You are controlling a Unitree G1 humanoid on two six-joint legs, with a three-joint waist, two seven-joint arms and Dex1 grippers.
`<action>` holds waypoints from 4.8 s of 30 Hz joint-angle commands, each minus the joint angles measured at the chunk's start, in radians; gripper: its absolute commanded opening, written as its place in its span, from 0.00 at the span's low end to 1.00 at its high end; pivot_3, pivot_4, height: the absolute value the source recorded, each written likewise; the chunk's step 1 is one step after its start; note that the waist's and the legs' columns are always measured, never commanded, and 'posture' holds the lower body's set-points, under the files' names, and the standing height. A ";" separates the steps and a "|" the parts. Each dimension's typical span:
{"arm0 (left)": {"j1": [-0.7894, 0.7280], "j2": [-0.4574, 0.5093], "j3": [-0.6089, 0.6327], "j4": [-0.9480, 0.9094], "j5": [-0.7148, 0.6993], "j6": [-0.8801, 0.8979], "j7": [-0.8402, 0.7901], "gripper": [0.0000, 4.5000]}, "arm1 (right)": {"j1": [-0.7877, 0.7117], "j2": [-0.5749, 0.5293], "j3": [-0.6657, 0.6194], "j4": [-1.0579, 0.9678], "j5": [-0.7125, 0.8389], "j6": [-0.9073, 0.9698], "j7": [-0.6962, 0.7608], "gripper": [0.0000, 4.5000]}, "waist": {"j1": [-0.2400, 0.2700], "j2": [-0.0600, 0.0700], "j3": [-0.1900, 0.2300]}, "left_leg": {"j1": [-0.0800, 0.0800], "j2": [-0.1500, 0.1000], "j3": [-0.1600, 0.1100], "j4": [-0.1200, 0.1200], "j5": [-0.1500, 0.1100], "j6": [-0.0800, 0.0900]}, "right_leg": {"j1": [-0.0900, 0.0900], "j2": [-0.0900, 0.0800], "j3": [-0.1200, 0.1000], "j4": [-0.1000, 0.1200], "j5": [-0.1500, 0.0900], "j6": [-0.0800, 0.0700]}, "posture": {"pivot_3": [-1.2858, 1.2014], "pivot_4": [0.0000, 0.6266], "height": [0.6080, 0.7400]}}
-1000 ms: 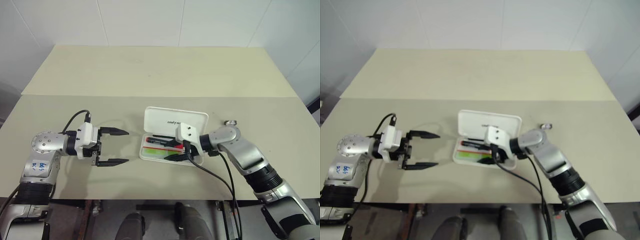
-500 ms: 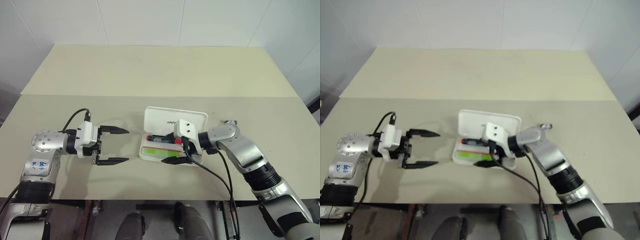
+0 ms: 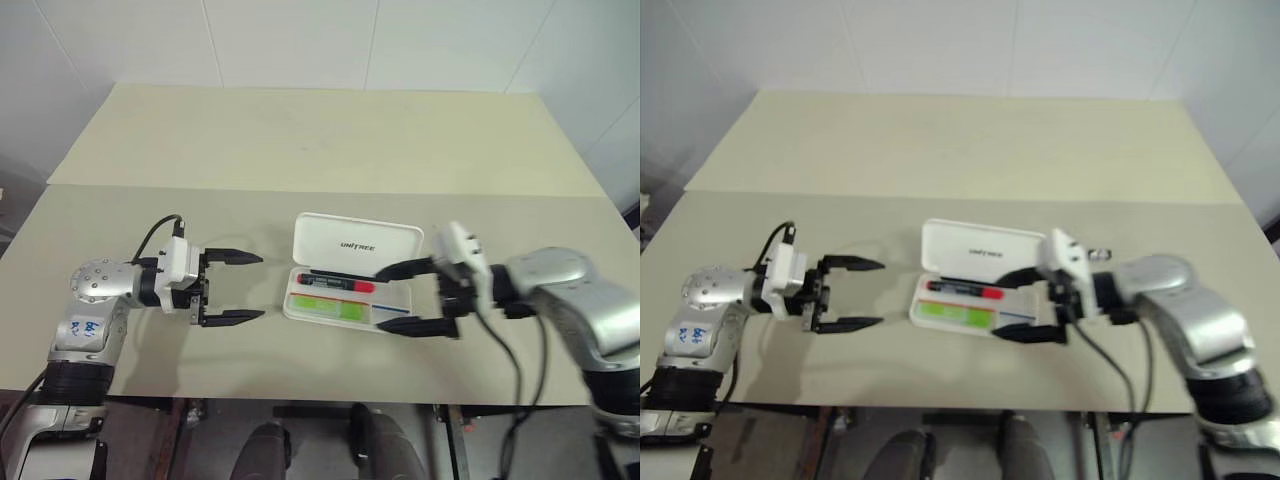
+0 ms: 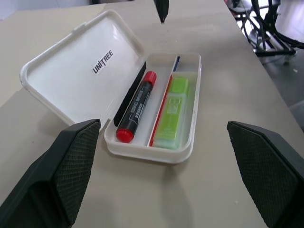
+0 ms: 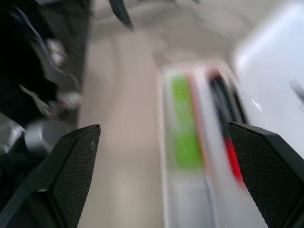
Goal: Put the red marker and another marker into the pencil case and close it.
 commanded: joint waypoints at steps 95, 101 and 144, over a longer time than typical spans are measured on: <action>-0.044 -0.003 -0.014 -0.300 -0.048 0.144 0.136 1.00 | -0.810 0.133 0.132 1.600 -0.746 -0.939 0.282 0.07 | -0.036 0.004 0.003 | 0.001 -0.002 0.006 0.007 0.002 -0.002 | 0.000 0.001 0.008 0.006 0.004 0.004 | 0.52 0.24 1.00; -0.040 -0.030 -0.035 -0.262 -0.039 0.114 0.121 1.00 | -0.730 0.095 0.155 1.372 -0.611 -0.791 0.360 0.07 | -0.033 0.005 0.003 | 0.001 -0.001 0.006 0.007 0.002 -0.002 | 0.000 0.001 0.008 0.006 0.004 0.004 | 0.52 0.24 1.00; -0.056 -0.109 -0.095 -0.189 -0.008 0.064 0.107 1.00 | -0.128 0.171 0.202 0.047 -0.092 0.241 -0.237 0.07 | -0.027 0.003 0.001 | 0.000 -0.001 0.005 0.013 0.002 0.001 | 0.000 0.001 0.008 0.003 0.008 0.001 | 0.52 0.24 1.00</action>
